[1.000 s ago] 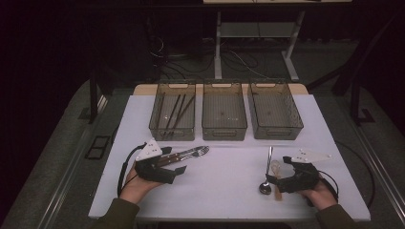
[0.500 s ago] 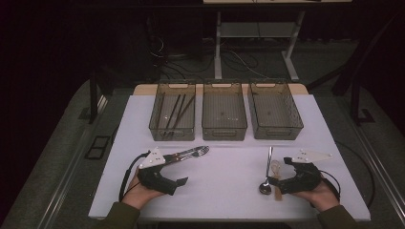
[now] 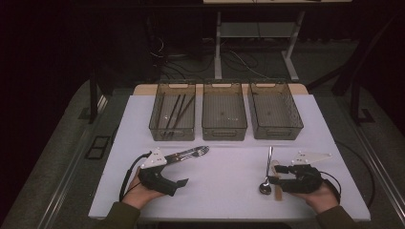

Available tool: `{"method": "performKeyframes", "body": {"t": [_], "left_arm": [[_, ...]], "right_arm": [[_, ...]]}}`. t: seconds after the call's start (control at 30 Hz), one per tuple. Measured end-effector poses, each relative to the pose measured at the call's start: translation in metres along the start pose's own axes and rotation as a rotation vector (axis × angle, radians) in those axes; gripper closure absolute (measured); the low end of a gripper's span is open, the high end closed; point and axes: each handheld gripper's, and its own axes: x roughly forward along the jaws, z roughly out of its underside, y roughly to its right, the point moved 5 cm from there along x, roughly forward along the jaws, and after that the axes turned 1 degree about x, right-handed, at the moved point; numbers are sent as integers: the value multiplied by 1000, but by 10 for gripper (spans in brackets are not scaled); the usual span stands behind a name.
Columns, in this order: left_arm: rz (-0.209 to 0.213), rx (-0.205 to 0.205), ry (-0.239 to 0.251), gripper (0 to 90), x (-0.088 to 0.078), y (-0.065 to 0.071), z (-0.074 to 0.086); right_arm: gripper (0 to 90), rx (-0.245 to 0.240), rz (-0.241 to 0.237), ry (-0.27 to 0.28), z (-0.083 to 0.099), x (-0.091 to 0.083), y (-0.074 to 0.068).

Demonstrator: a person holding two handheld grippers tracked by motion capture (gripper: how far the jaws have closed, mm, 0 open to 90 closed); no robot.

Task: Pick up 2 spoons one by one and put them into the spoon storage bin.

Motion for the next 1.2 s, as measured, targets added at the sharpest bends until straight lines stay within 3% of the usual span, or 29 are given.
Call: {"method": "performKeyframes", "body": {"t": [0.27,0.43,0.93,1.2], "left_arm": [[3,-5,1,0,2,1,-1],[7,-1,-5,0,2,2,-1],[11,-6,1,0,1,2,-1],[10,-3,0,0,1,2,-1]], "right_arm": [[773,-15,4,-40,4,-1,-1],[876,-3,2,-79,8,0,0],[894,-44,-20,-171,19,-1,-20],[895,-62,-18,-209,22,-1,-22]]}}
